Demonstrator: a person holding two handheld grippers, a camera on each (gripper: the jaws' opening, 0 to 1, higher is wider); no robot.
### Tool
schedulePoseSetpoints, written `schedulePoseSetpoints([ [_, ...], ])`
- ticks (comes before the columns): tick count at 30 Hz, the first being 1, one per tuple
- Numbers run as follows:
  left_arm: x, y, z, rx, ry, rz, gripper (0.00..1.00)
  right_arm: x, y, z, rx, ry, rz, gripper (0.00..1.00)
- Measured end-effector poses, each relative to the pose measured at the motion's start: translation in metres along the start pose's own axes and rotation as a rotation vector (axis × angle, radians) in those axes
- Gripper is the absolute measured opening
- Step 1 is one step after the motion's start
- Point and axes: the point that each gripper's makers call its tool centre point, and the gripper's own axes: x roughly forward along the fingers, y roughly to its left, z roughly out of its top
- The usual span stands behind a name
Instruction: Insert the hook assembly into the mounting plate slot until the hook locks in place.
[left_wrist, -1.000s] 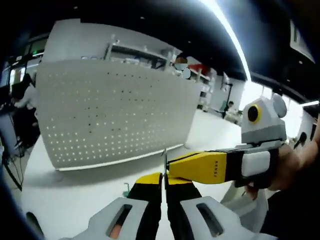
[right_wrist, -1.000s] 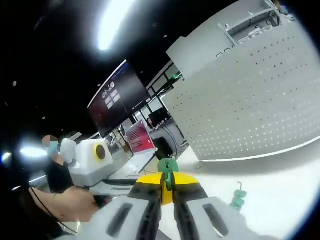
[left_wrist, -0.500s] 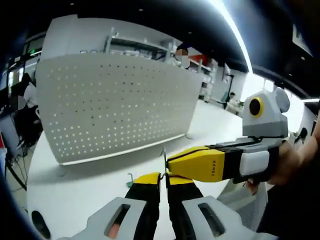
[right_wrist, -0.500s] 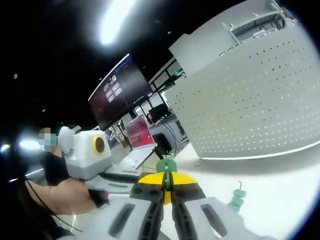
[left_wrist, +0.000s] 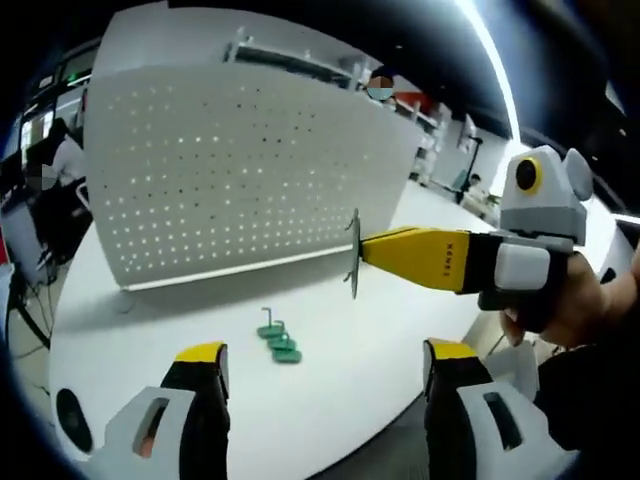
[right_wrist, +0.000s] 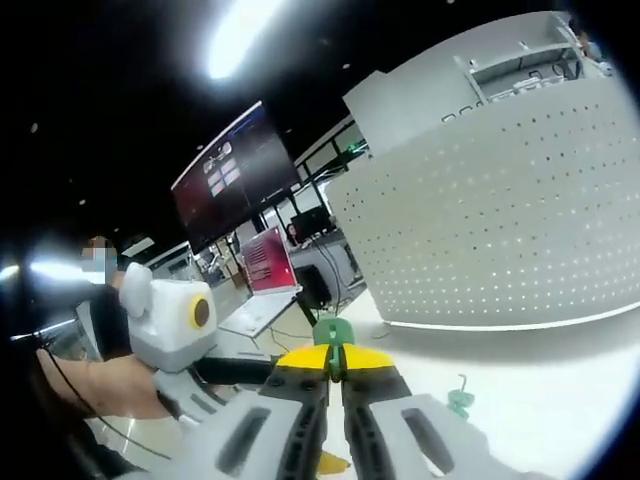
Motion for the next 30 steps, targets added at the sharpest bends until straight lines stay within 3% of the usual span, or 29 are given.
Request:
schedulePoseSetpoints([
  [8, -0.008, 0.013, 0.009, -0.021, -0.049, 0.016, 0.93, 0.005, -0.001, 0.003, -0.015, -0.011, -0.01, 0.0],
  [9, -0.008, 0.014, 0.008, -0.039, -0.047, 0.012, 0.94, 0.007, -0.002, 0.008, -0.067, -0.019, -0.018, 0.0],
  [15, -0.012, 0.02, 0.009, -0.076, -0.069, 0.026, 0.99, 0.014, -0.01, 0.032, -0.201, -0.104, -0.11, 0.0],
  [22, -0.012, 0.019, 0.001, -0.09, -0.057, 0.024, 1.0, 0.024, -0.031, 0.052, -0.225, -0.173, -0.222, 0.0],
  [25, -0.01, 0.016, -0.002, -0.119, -0.062, 0.003, 1.0, 0.025, -0.043, 0.082, -0.282, -0.255, -0.301, 0.0],
  [30, -0.004, 0.003, -0.014, -0.16, -0.057, -0.034, 1.0, 0.036, -0.059, 0.11, -0.292, -0.303, -0.358, 0.0],
])
